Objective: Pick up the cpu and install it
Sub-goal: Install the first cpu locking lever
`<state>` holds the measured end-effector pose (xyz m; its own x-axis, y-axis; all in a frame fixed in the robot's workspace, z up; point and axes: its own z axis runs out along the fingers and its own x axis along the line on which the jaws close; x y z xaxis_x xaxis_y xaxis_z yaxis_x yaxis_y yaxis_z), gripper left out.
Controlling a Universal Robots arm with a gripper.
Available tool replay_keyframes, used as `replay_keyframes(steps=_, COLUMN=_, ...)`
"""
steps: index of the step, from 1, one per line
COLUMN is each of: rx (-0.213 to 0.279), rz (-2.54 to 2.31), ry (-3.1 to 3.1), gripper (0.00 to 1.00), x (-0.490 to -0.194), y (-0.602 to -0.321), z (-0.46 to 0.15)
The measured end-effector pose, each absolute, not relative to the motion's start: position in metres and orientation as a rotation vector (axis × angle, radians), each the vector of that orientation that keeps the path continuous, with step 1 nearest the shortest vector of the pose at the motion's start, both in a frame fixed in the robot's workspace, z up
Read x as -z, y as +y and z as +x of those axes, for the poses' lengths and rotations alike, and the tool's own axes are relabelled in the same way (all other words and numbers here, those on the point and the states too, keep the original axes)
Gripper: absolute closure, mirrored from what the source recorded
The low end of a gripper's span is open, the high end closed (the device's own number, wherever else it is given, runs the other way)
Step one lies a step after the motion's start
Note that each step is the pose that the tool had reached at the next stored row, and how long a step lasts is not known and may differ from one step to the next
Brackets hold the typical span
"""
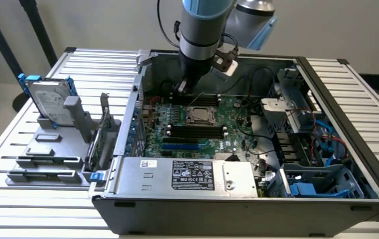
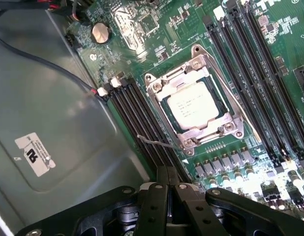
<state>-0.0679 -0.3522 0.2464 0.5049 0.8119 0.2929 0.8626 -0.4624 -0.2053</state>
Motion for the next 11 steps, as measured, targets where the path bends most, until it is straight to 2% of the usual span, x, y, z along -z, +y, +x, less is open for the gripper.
replay_keyframes(steps=11, rx=0.219, rz=-2.430, ry=-1.399, gripper=0.89, x=-0.231, y=-0.352, z=-0.069)
